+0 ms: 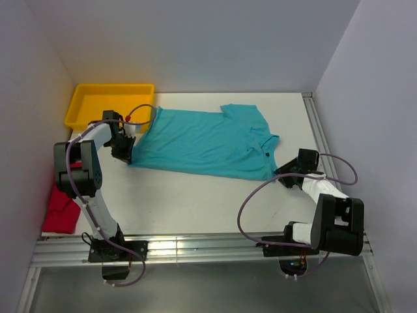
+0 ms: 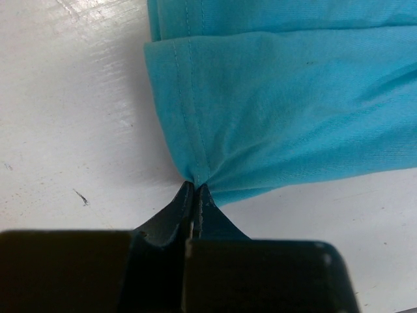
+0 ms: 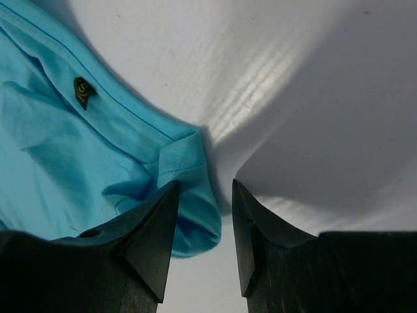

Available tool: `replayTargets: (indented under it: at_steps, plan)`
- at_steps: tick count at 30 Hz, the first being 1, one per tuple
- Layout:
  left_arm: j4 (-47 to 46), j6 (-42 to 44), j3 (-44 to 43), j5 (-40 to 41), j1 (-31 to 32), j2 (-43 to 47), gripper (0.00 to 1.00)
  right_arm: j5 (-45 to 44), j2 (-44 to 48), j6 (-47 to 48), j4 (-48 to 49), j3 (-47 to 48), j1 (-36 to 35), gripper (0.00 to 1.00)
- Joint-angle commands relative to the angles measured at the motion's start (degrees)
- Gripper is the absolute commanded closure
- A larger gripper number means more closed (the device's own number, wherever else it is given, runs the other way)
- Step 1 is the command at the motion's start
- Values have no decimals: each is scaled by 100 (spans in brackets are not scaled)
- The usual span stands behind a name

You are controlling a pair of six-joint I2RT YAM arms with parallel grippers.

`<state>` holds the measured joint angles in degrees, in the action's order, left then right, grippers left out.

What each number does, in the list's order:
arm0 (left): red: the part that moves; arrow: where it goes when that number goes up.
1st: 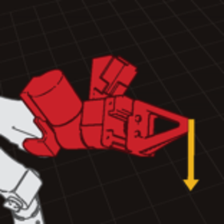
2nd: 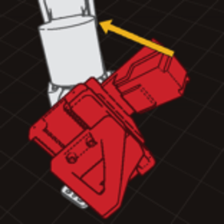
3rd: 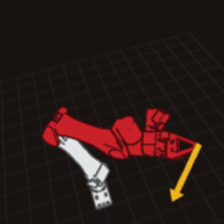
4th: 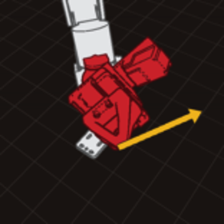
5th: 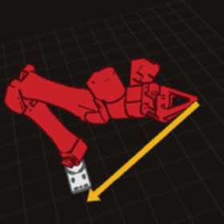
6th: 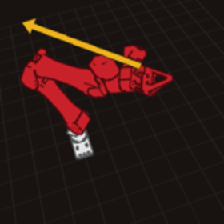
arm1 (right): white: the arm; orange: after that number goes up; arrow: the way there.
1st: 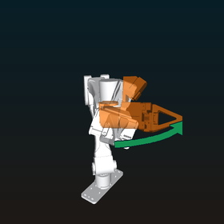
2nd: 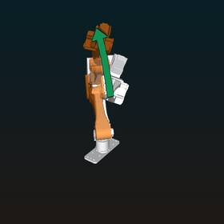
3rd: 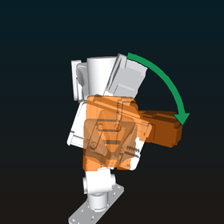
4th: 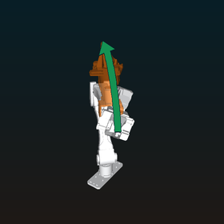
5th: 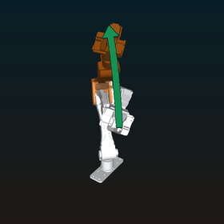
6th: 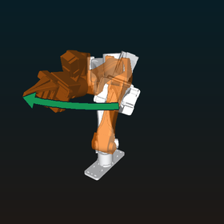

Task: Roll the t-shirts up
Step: Fold the tshirt

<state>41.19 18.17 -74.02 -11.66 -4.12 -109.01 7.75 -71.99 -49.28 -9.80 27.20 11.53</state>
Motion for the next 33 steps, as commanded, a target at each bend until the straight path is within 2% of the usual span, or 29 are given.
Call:
replayTargets:
  at_steps: [1, 2, 4, 5, 6, 8, 9, 13, 18, 23, 26, 30, 33]
  plan:
    - [117, 134, -51, 85, -54, 117, 100, 104, -254, -196, 435, -206, 34, 54]
    - [117, 125, -43, 85, -54, 108, 100, 104, -368, -196, 496, -198, 34, 54]
    - [117, 142, -42, 85, -54, 91, 100, 52, -456, -162, 471, -145, 34, 63]
    - [117, 143, -34, 94, -63, 99, 100, -44, -465, -57, 366, -101, 34, 69]
    - [117, 143, -25, 94, -54, 99, 100, -150, -457, 5, 269, 21, 34, 82]
    - [126, 151, -34, 103, -54, 91, 100, -587, -369, 294, -203, 214, 34, 87]
    - [126, 151, -34, 111, -63, 82, 100, -729, -360, 400, -380, 442, 34, 92]
    - [161, 195, -51, 138, -54, 64, 100, -1432, -421, 1068, -1364, 1155, 34, 100]
    - [153, 230, -16, 225, -54, 82, 100, -2056, -527, 1666, -1884, 1753, 16, 100]
    - [161, 222, 10, 243, -54, 64, 100, -2084, -720, 1887, -1973, 1754, -89, 91]
    - [196, 230, 28, 226, -45, 73, 100, -2093, -782, 1843, -1973, 1683, -168, 79]
    - [205, 257, 115, 217, -36, 99, 99, -2032, -422, 1729, -1955, 1648, -169, 61]
    - [214, 266, 186, 155, -36, 126, 96, -1726, -97, 1746, -2017, 1789, -186, 60]
